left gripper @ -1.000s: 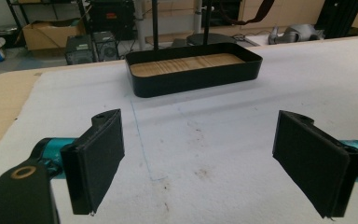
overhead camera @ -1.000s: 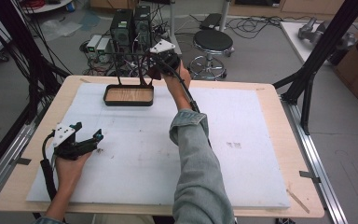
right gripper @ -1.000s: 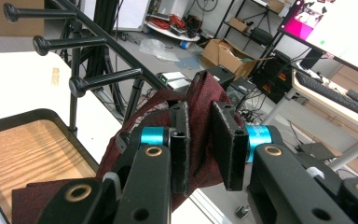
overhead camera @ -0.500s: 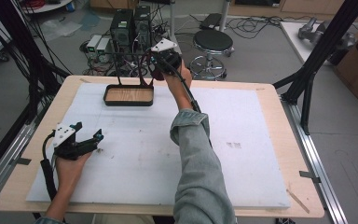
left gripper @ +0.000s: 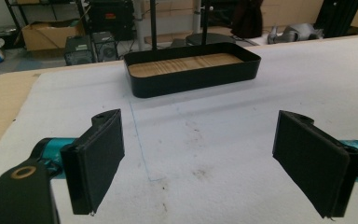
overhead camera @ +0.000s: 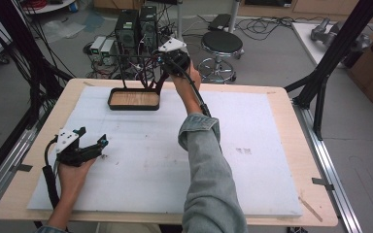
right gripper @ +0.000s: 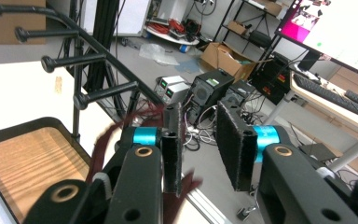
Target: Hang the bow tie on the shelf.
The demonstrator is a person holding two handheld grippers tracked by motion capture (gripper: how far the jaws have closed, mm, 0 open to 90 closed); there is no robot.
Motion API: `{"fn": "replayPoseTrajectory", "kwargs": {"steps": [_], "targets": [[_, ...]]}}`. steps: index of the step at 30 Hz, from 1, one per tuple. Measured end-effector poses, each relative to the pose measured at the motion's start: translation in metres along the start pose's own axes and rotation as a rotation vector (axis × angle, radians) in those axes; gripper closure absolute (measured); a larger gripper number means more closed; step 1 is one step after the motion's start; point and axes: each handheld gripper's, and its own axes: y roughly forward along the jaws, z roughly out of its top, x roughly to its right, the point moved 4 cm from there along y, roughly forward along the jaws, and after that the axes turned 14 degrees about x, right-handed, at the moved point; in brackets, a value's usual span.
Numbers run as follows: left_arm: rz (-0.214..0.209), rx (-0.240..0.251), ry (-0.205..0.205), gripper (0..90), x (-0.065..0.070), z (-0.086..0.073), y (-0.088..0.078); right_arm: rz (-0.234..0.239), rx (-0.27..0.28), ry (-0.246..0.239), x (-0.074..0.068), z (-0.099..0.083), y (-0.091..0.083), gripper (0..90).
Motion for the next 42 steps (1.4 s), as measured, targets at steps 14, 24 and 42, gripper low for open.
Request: {"fn": "replayPoseTrajectory", "kwargs": {"steps": [14, 24, 42], "targets": [[-0.001, 0.002, 0.009, 16.8, 0.002, 0.001, 0.000, -0.012, 0.066, 0.049, 0.016, 0.025, -0.034, 58.6], [0.001, 0.003, 0.012, 16.8, 0.002, 0.001, 0.001, -0.018, 0.135, 0.104, 0.038, 0.042, -0.083, 49.4], [-0.007, -0.003, 0.019, 16.7, 0.006, 0.001, 0.001, -0.043, 0.227, 0.190, 0.075, 0.064, -0.206, 21.6]]}}
